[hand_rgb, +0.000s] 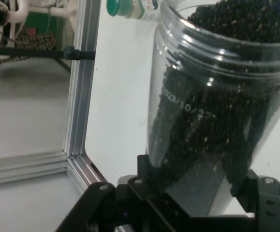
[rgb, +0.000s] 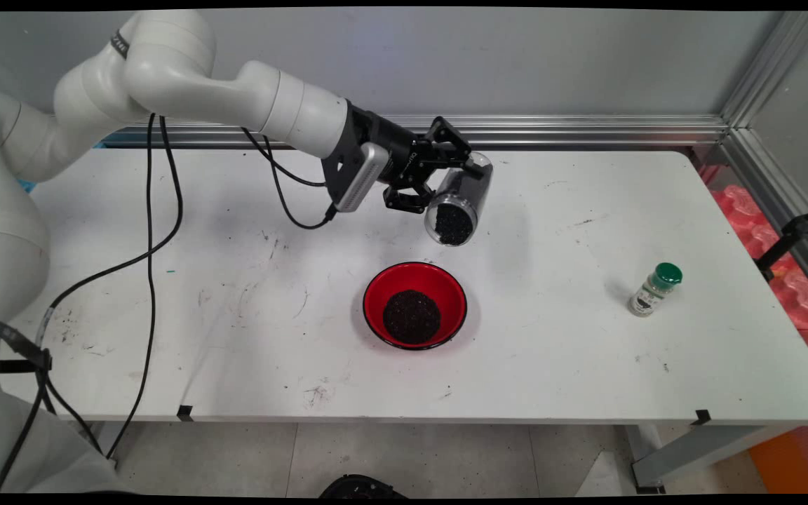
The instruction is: Pour the black seasoning powder in the red bowl
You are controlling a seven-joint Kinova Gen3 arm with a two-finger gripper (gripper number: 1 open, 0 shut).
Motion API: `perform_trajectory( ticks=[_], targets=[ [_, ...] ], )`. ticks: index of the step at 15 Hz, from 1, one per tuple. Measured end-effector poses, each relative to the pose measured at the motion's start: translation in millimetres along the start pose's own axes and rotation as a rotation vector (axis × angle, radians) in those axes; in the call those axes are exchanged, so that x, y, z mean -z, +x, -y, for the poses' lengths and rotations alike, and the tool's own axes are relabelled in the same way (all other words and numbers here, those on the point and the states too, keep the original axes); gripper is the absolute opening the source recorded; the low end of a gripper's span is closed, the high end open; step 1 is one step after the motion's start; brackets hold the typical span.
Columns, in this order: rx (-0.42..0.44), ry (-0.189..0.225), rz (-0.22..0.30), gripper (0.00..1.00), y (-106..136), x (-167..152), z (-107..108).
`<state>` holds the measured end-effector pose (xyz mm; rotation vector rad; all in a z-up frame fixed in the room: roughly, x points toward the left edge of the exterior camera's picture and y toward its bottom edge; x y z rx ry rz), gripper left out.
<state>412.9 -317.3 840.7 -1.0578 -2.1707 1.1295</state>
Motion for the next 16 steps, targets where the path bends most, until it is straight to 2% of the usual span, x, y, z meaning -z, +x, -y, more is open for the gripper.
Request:
perform_trajectory(
  ticks=[4,16],
  targets=[
    [0.095,-0.003,-0.01,0.0,-3.4,-2.0,3.0],
    [0.469,-0.012,-0.05,0.0,-18.2,-19.2,13.1]
  ],
)
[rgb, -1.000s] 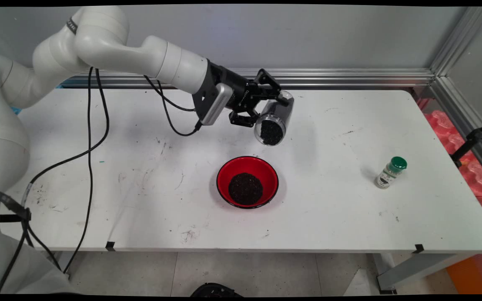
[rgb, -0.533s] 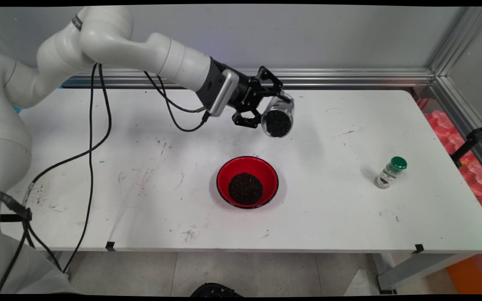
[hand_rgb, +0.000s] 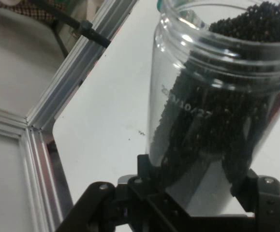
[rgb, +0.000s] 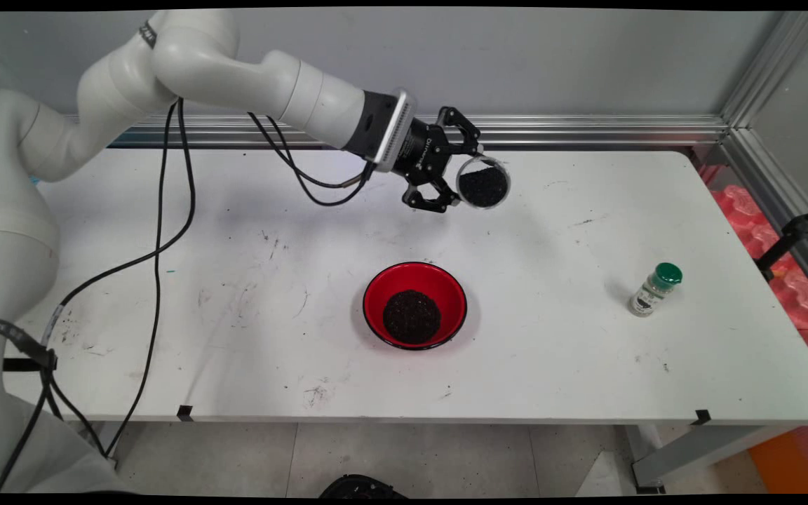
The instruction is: Pour the black seasoning powder in the red bowl
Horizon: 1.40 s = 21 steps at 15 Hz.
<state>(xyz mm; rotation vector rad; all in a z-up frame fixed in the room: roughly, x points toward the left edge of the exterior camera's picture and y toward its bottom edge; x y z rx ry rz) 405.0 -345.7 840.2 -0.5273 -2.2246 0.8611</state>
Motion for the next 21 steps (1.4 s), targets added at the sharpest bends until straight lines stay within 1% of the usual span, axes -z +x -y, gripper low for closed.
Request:
perform_trajectory(
  ticks=[5,10,14,21],
  targets=[
    [0.129,-0.006,-0.019,0.0,-4.7,-9.5,6.0],
    [0.305,-0.01,-0.029,0.0,-11.9,-22.1,10.7],
    [0.435,-0.02,-0.041,0.0,-16.1,-34.4,12.9],
    [0.639,-0.029,-0.054,0.0,-23.2,-59.2,16.0]
  ],
)
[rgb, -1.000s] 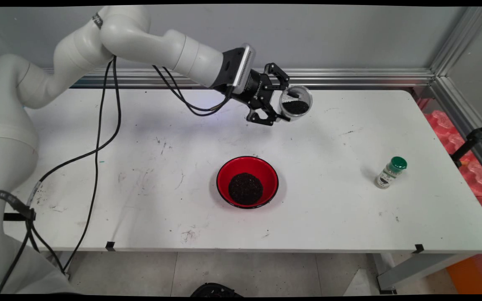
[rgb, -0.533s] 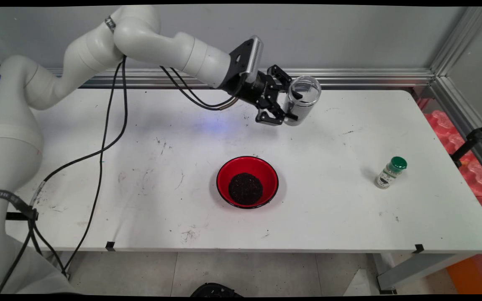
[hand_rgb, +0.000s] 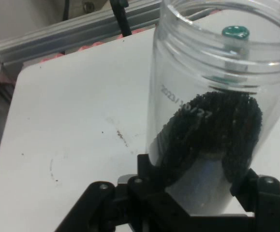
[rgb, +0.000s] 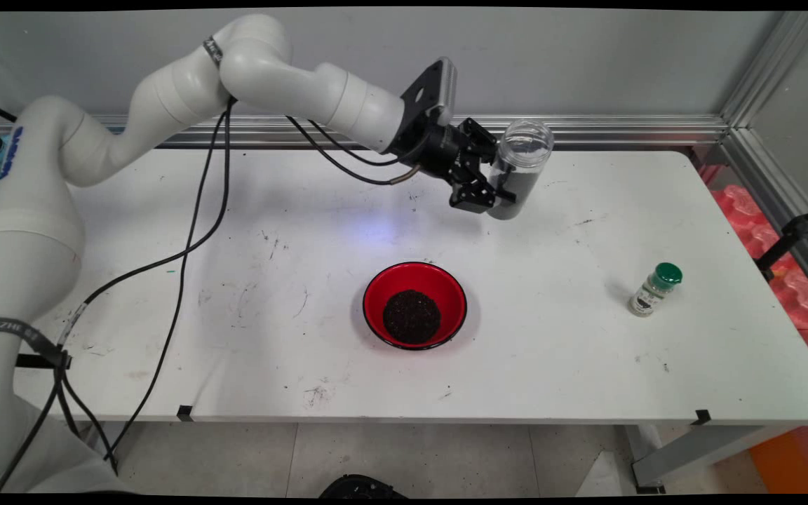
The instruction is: Pour the black seasoning powder in the red bowl, then place the picked object on the table
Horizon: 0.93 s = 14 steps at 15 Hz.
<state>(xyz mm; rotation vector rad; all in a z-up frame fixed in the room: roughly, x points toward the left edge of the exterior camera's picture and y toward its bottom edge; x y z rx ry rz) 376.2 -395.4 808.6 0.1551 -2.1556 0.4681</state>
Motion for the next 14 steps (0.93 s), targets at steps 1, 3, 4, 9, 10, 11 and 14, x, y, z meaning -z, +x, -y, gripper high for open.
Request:
perform_trajectory(
  ticks=[1,3,4,9,10,11,14],
  targets=[
    [0.028,-0.001,-0.002,0.0,-0.7,-4.2,0.7],
    [0.079,-0.001,-0.007,0.0,-2.0,-12.8,1.9],
    [0.105,0.0,-0.009,0.0,-2.8,-17.7,2.6],
    [0.209,0.013,-0.013,0.0,-7.7,-42.6,6.2],
    [0.228,0.016,-0.013,0.0,-9.0,-48.1,7.1],
    [0.243,0.02,-0.013,0.0,-10.1,-52.5,8.1],
    [0.28,0.031,-0.011,0.0,-14.6,-64.8,10.4]
  ],
)
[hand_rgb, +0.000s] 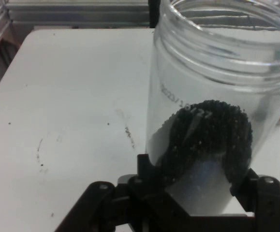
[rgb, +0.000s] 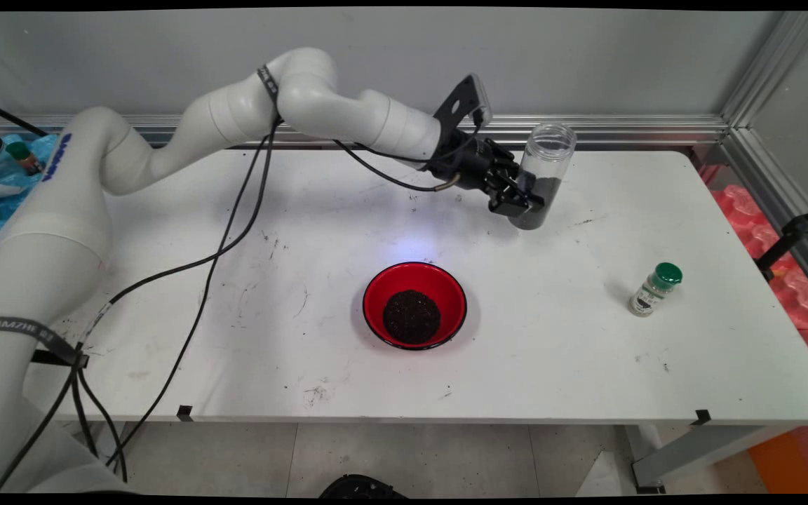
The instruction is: Place the picked object on the table
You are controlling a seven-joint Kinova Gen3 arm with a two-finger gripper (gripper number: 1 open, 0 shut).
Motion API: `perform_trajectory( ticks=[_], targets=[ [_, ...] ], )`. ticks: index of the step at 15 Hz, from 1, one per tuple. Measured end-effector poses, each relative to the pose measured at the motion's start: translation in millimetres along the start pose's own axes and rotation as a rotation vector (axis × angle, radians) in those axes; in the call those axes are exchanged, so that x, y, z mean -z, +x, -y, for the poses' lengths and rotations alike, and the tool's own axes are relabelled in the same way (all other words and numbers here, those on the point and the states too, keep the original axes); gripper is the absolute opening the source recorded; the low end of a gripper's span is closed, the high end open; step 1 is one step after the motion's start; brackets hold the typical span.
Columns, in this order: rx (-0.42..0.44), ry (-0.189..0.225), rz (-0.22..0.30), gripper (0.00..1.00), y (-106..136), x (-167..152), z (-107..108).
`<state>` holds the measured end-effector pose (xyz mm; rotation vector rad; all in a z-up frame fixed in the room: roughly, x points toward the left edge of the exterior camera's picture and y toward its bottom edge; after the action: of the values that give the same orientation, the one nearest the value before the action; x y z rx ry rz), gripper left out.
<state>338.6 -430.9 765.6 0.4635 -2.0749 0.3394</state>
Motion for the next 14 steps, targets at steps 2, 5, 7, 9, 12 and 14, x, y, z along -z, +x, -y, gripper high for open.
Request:
perform_trajectory(
  ticks=[2,5,7,9,12,14],
  targets=[
    [0.022,0.007,0.0,0.0,-3.3,-9.3,2.1],
    [0.044,0.012,0.003,0.0,-8.0,-21.2,4.4],
    [0.055,0.014,0.007,0.0,-11.5,-29.2,5.8],
    [0.061,0.016,0.011,0.0,-14.4,-36.2,6.7],
    [0.065,0.016,0.017,0.0,-18.0,-45.5,7.3],
    [0.065,0.017,0.021,0.0,-20.1,-50.7,7.7]
  ],
)
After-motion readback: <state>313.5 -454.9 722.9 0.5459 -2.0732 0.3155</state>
